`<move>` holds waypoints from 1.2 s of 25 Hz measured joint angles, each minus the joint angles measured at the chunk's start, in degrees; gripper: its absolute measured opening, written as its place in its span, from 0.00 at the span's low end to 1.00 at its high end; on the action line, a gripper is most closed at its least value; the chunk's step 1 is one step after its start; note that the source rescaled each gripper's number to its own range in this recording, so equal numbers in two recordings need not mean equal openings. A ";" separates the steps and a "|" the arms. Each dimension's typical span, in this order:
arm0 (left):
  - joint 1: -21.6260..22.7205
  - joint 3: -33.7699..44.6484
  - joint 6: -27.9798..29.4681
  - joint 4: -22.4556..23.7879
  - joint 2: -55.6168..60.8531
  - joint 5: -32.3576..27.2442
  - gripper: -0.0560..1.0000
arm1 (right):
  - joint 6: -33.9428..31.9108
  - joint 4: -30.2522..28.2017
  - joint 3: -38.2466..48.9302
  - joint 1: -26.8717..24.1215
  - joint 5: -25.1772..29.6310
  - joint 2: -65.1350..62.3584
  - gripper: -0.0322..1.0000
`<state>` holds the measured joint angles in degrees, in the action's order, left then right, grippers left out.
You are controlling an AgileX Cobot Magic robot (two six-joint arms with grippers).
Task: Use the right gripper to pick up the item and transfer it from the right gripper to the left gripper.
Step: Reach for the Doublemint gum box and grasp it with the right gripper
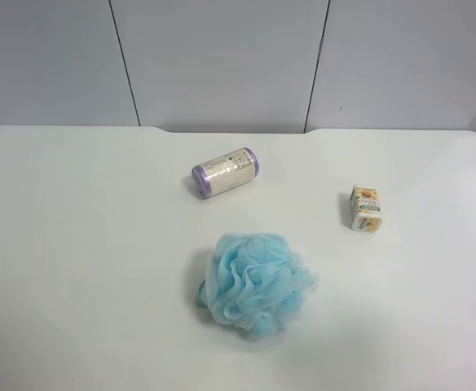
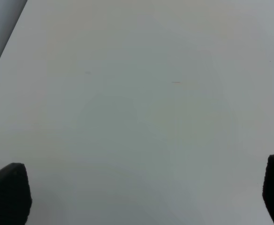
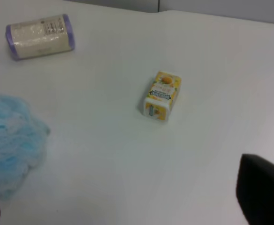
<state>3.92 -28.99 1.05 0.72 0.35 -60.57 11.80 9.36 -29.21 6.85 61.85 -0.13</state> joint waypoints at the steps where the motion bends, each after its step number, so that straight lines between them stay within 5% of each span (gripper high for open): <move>1: 0.00 0.00 0.00 0.00 0.00 0.00 1.00 | 0.00 0.00 0.00 0.00 0.00 0.00 1.00; 30: 0.00 0.00 0.00 0.00 0.00 0.00 1.00 | 0.00 0.00 0.00 0.00 0.00 0.00 1.00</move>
<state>3.92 -28.99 1.05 0.72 0.35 -60.57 11.80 9.36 -29.21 6.85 61.85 -0.13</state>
